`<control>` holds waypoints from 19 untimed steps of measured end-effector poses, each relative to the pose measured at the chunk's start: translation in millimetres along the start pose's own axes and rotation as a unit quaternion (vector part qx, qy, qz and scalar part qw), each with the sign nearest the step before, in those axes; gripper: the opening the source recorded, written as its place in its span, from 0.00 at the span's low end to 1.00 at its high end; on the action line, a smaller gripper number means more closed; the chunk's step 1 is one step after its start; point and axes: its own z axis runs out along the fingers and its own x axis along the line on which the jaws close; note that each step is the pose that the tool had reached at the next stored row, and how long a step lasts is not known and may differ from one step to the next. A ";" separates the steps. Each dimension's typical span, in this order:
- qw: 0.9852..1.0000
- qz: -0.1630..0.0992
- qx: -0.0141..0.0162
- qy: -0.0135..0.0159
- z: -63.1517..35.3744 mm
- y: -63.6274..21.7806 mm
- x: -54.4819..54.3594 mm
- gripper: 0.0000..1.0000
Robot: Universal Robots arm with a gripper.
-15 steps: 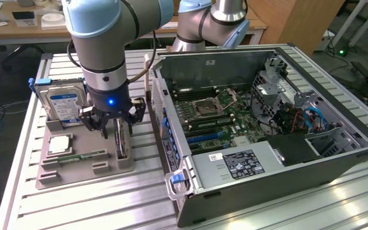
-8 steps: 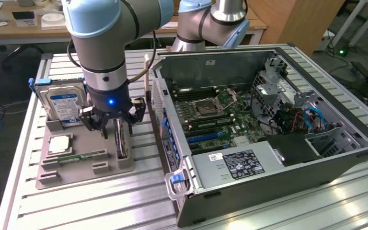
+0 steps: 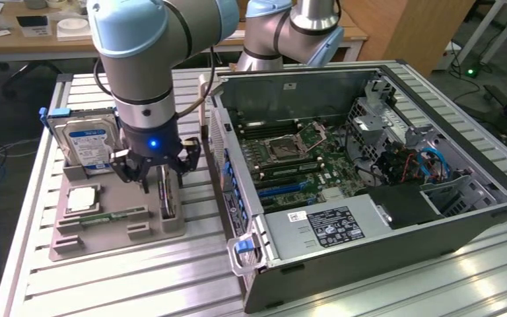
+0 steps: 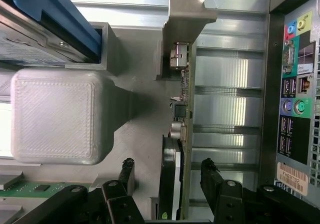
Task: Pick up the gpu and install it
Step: 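Pick up the gpu and move the gpu toward the slot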
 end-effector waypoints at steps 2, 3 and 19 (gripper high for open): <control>1.000 0.001 0.000 0.000 1.4 -0.1 0.0 0.65; 1.000 0.001 0.000 0.000 1.5 -0.1 0.1 0.65; 1.000 0.001 0.000 0.000 1.9 -0.1 -1.9 0.56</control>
